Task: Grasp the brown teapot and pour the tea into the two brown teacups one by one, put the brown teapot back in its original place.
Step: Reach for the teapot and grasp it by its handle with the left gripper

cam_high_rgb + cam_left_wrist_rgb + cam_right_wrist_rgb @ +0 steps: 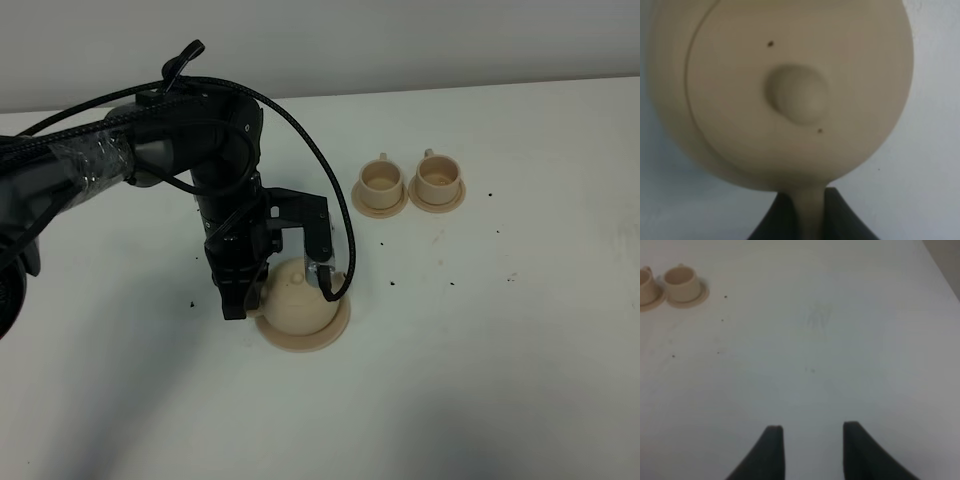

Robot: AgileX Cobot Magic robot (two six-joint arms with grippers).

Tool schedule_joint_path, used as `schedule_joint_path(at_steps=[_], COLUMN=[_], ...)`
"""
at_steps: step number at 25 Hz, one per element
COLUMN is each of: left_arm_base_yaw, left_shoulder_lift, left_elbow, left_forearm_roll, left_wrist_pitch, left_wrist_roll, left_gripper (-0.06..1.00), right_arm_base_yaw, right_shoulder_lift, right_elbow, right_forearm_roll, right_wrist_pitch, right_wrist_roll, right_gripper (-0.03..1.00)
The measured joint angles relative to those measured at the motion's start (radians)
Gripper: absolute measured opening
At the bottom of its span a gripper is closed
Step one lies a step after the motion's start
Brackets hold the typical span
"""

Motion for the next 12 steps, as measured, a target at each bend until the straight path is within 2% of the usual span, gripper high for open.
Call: schedule_joint_path(at_steps=[3,9,12], left_arm_base_yaw=[0.000,0.000,0.000], left_shoulder_lift=[0.001,0.001,0.001], left_elbow=[0.000,0.000,0.000], left_forearm_roll=[-0.001,-0.006,-0.007], left_wrist_pitch=[0.004,0.016,0.022], left_wrist_roll=[0.000,-0.024,-0.029], left_gripper=[0.17,0.32,0.35], right_arm_base_yaw=[0.000,0.000,0.000], right_shoulder_lift=[0.000,0.000,0.000], right_elbow=[0.000,0.000,0.000], right_forearm_roll=[0.000,0.000,0.000], right_wrist_pitch=[0.000,0.000,0.000], right_wrist_roll=[0.000,0.000,0.000], right_gripper=[0.31,0.31,0.31])
